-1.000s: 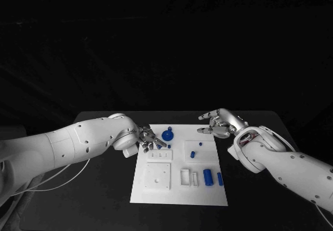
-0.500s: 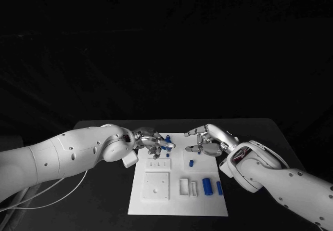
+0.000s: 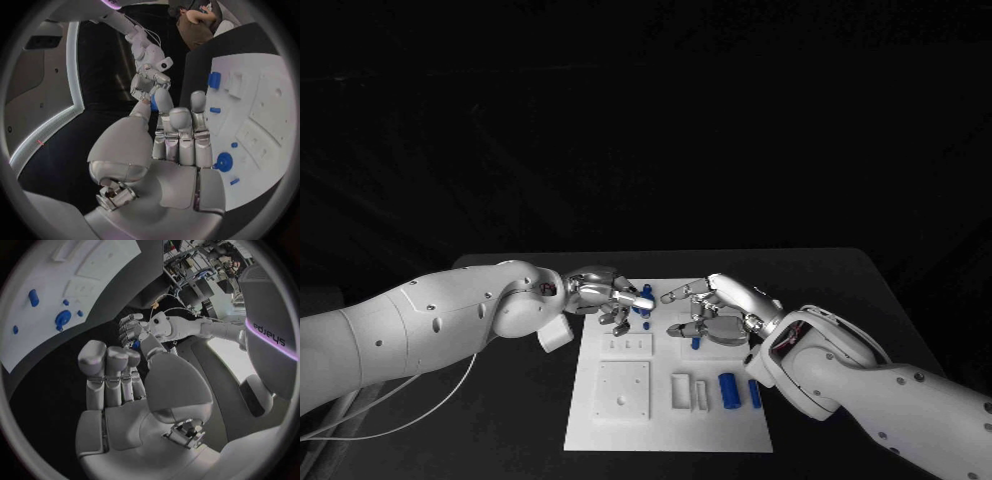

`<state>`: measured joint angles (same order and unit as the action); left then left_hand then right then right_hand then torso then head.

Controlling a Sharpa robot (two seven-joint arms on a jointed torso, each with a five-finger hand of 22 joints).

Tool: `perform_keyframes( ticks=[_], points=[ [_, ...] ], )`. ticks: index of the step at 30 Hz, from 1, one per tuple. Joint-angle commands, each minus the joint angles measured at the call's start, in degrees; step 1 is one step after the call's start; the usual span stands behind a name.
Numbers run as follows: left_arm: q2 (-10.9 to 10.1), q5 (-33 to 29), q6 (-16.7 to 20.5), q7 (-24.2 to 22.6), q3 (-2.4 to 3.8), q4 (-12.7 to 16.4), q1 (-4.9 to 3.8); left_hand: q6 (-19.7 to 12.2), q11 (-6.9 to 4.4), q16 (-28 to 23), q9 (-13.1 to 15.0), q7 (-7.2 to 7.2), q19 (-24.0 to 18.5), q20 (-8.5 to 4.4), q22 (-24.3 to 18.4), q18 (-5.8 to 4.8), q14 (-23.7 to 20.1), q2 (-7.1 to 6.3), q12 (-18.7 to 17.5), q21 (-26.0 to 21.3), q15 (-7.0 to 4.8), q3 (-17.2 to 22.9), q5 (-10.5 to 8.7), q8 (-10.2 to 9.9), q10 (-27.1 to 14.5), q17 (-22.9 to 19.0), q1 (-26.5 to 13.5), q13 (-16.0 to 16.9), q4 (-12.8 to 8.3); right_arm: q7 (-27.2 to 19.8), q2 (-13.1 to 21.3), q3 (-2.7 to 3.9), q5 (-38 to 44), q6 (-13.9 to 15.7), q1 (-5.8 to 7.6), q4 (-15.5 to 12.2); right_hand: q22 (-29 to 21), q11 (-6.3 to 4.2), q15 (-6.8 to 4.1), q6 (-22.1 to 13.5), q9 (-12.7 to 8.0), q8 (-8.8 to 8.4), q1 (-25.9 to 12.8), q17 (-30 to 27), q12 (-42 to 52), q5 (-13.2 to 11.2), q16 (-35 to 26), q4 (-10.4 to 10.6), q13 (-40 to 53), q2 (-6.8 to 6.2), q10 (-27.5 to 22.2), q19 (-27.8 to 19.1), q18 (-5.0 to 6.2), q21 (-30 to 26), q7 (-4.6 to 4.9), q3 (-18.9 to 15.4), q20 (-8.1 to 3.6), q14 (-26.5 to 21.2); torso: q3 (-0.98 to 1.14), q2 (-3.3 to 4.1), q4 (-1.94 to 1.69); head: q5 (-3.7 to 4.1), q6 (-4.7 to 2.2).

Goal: Assemble the parts on the task board

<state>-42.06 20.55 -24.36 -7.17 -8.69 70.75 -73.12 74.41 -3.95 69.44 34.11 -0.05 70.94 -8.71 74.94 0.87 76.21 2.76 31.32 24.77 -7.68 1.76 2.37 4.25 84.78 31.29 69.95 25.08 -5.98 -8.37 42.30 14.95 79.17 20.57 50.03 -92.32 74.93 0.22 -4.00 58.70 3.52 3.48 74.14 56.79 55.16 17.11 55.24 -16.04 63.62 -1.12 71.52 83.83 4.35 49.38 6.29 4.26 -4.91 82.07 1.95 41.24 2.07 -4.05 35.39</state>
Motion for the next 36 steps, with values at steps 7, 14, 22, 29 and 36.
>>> perform_keyframes(
  ticks=[7,14,22,29,36],
  points=[
    [-0.3,3.5,-7.1,-0.8,0.05,0.0,-0.04,1.1,-0.58,0.3,-0.1,-1.22,-0.1,-0.03,0.9,-0.87,-0.4,4.16,-0.5,-0.4,-0.15,-0.4,0.4,-0.1,1.7,0.0,4.3,0.1,-0.2,-0.3,0.4,-0.1,-3.1,6.5,-0.17,-2.1,5.9,-0.26,-0.07,0.9,0.0,0.05,-1.5,0.2,0.3,0.8,0.1,0.5,0.1,0.6,0.2,0.5,0.52,0.0,0.16,1.0,-0.15,0.2,0.01,0.01,-0.04,-0.06,0.06],
    [-0.2,4.1,-7.6,-0.7,0.06,0.3,-0.04,1.2,-0.58,0.2,-0.2,-1.22,-0.1,-0.04,0.9,-0.87,-0.4,4.13,-0.5,-0.4,-0.15,-0.4,0.39,-0.1,1.7,0.0,4.3,0.1,-0.3,0.2,0.2,-0.11,-4.5,4.0,-0.18,-2.8,6.0,-0.24,-0.05,0.9,0.0,0.05,-1.7,0.3,0.3,-0.1,0.1,0.7,0.1,0.91,0.1,0.5,0.49,0.0,0.19,1.2,-0.14,0.2,-0.07,0.02,-0.03,-0.01,0.32],
    [-0.1,4.4,-7.2,-0.5,0.06,0.5,-0.04,1.2,-0.58,0.2,-0.4,-1.21,-0.1,-0.04,0.9,-0.87,-0.4,4.24,-0.6,-0.4,-0.15,-0.5,0.39,-0.2,1.7,0.0,4.2,0.2,-0.5,0.5,-0.1,-0.13,-4.1,-2.9,-0.17,-3.3,6.0,-0.33,-0.08,1.8,0.0,0.04,-1.8,0.3,0.2,-0.2,-0.1,0.6,0.2,1.41,-0.3,0.3,0.43,-0.2,-0.04,1.1,-0.16,0.0,-0.12,0.0,-0.07,0.08,0.63],
    [-0.1,4.5,-7.1,-0.1,0.06,0.6,-0.05,1.2,-0.58,0.2,-0.4,-1.21,-0.1,-0.04,0.9,-0.87,-0.4,4.24,-0.6,-0.4,-0.15,-0.5,0.39,-0.2,1.7,0.0,4.2,0.2,-0.5,0.5,-0.3,-0.18,-3.7,-5.8,-0.17,-3.4,6.0,-0.4,-0.12,2.3,0.0,0.03,-1.8,0.3,0.2,0.4,-0.1,0.1,0.2,1.79,-0.4,0.2,0.34,-0.2,-0.18,0.2,-0.22,-0.1,-0.09,0.0,-0.08,0.05,0.72],
    [0.1,4.5,-7.3,0.1,0.06,1.0,-0.06,1.3,-0.59,0.2,-0.5,-1.22,0.0,-0.05,0.9,-0.87,-0.3,4.22,-0.5,-0.4,-0.16,-0.7,0.39,-0.2,1.7,-0.1,4.2,0.2,-0.5,0.7,-0.7,-0.22,-3.5,-6.5,-0.17,-3.2,5.9,-0.39,-0.11,2.3,0.0,0.04,-1.7,0.2,0.1,0.5,-0.2,0.1,0.2,1.89,-0.5,0.1,0.35,-0.3,-0.18,-0.6,-0.2,-0.2,-0.08,0.01,-0.06,-0.06,0.76]
  ],
)
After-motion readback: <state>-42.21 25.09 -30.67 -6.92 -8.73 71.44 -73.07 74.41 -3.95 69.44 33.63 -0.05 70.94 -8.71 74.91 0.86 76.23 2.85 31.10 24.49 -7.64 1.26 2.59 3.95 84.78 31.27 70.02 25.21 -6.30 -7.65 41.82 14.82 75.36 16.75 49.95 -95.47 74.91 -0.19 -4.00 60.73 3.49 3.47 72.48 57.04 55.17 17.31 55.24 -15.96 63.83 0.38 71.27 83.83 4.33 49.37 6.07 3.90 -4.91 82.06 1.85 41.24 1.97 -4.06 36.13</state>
